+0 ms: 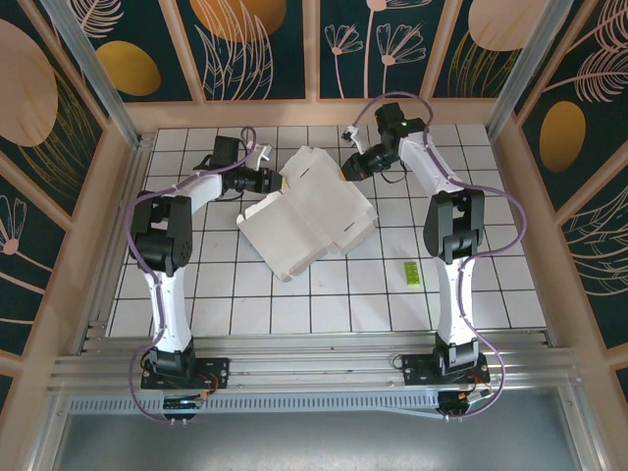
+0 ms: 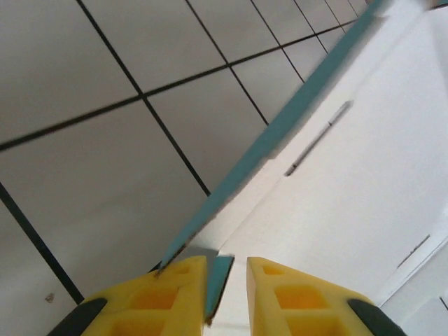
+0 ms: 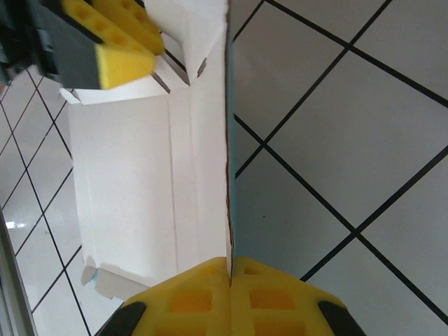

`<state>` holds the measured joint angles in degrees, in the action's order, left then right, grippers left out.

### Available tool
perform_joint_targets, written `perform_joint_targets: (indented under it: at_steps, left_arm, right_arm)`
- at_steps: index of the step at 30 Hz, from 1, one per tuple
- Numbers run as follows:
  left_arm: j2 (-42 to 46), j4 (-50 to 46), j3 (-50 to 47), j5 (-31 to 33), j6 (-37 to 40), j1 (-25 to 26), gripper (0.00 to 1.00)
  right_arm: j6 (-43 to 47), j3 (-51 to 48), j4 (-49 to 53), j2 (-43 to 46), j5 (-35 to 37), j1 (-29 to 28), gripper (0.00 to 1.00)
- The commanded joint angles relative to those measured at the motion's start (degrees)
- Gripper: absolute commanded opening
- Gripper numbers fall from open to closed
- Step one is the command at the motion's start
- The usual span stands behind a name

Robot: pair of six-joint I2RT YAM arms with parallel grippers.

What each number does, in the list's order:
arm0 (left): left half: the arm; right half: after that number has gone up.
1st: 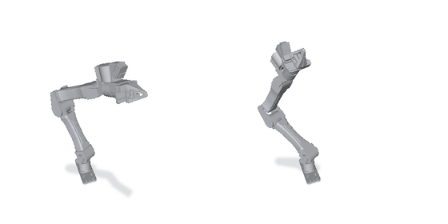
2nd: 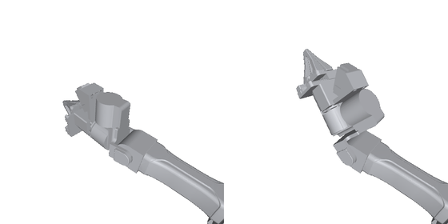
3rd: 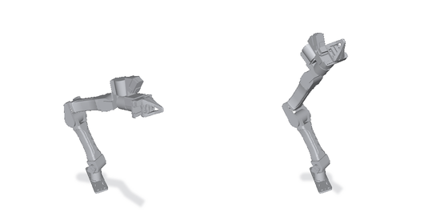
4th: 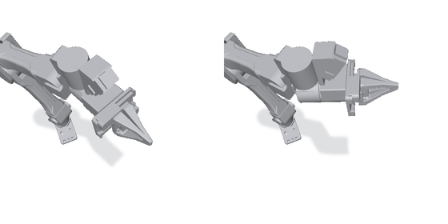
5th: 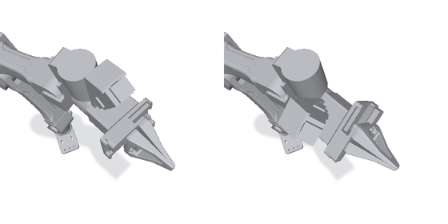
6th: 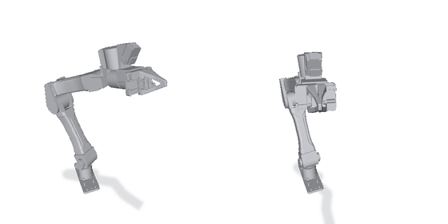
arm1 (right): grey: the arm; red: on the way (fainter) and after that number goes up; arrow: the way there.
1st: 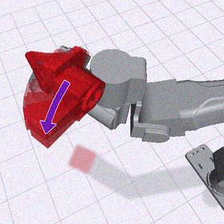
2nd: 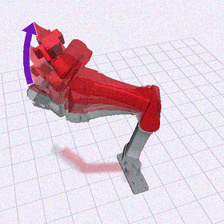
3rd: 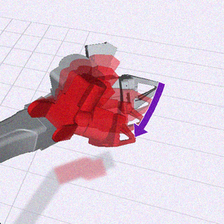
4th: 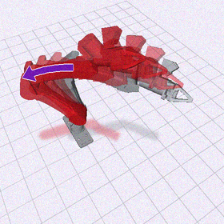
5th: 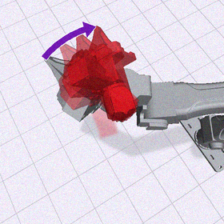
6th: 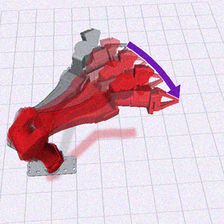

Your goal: Fold the paper box

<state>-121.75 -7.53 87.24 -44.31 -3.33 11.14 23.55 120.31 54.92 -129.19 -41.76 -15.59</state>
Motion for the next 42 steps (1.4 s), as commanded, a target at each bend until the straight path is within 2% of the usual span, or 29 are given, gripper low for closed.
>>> perform_joint_targets:
  at_steps: [1, 9, 10, 12, 14, 17, 19, 22, 26, 39, 42]
  left_arm:
    - [4.8, 0.85, -1.27, 5.35, 5.39, 2.76, 0.22]
    - [0.54, -4.29, 1.64, 8.89, 7.04, 5.55, 0.21]
    - [1.02, -3.6, 0.93, 10.5, 6.18, 5.5, 0.26]
    - [3.14, -1.13, -1.5, 13.34, 5.14, 5.53, 0.45]
    - [5.68, 0.48, -3.34, 17.52, 4.25, 5.46, 0.5]
    - [6.22, -2.35, -1.99, 22.13, 4.66, 5.15, 0.49]
    - [4.13, -7.58, 1.42, 22.75, 6.17, 4.72, 0.49]
    - [0.14, -15.08, 7.08, 22.3, 8.27, 4.42, 0.48]
    - [-3.22, -19.83, 11.84, 20.13, 8.56, 4.13, 0.48]
    - [-7.08, -23.49, 15.59, 15.31, 8.99, 4.16, 0.44]
    - [-7.27, -23.19, 15.34, 14.91, 8.97, 4.16, 0.37]
  right_arm:
    - [-2.01, -1.53, -2.53, 0.51, 0.45, -0.67, 0.0]
    - [-2.72, -1.95, -3.39, 0.84, 1.98, -1.01, 0.0]
    - [-2.69, -2.08, -3.42, 1.03, 2.03, -1.01, 0.0]
    - [-2.72, -2.63, -3.8, 1.37, 2.38, -1.0, 0.0]
    - [-2.72, -2.86, -3.85, 1.41, 2.54, -1.02, 0.01]
    - [-2.73, -2.82, -3.85, 1.39, 2.25, -0.95, 0.01]
    - [-2.86, -2.97, -3.98, 1.33, 2.28, -1.08, 0.01]
    - [-2.89, -2.9, -4.01, 1.3, 2.21, -1.18, 0.01]
    - [-2.77, -2.95, -3.85, 1.3, 2.38, -1.19, 0.01]
    - [-2.89, -2.88, -3.94, 1.39, 2.56, -1.18, 0.01]
    - [-2.98, -2.83, -4.03, 1.39, 2.72, -1.15, 0.01]
